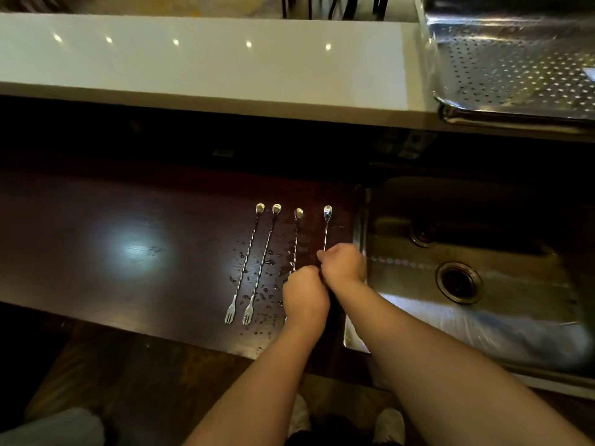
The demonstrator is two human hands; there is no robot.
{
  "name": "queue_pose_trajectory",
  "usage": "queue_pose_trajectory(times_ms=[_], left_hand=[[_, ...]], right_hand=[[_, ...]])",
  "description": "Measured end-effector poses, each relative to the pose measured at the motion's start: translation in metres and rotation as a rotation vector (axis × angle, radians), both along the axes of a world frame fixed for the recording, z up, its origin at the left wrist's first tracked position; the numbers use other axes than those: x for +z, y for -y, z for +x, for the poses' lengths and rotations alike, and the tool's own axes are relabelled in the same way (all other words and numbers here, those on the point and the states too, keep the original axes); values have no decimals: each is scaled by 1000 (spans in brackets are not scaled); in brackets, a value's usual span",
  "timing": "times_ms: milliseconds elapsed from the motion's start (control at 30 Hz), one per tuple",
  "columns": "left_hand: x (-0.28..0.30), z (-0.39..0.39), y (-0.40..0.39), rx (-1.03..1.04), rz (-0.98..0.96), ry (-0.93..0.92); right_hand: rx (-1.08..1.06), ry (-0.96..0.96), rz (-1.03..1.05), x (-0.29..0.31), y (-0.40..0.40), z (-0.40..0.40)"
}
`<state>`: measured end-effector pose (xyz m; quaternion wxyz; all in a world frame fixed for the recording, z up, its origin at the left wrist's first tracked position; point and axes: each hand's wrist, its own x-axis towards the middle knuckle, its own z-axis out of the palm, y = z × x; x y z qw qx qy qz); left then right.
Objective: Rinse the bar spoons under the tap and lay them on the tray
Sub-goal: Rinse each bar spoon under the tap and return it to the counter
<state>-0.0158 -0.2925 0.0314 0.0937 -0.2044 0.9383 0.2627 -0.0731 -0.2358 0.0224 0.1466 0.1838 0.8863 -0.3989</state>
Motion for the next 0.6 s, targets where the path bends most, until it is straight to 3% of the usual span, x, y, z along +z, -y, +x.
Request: queue_pose_trajectory(times_ms=[600], left_hand=[[-13, 2, 18, -122, -49, -3]], right_hand=[[23, -19, 220, -5, 20, 7]])
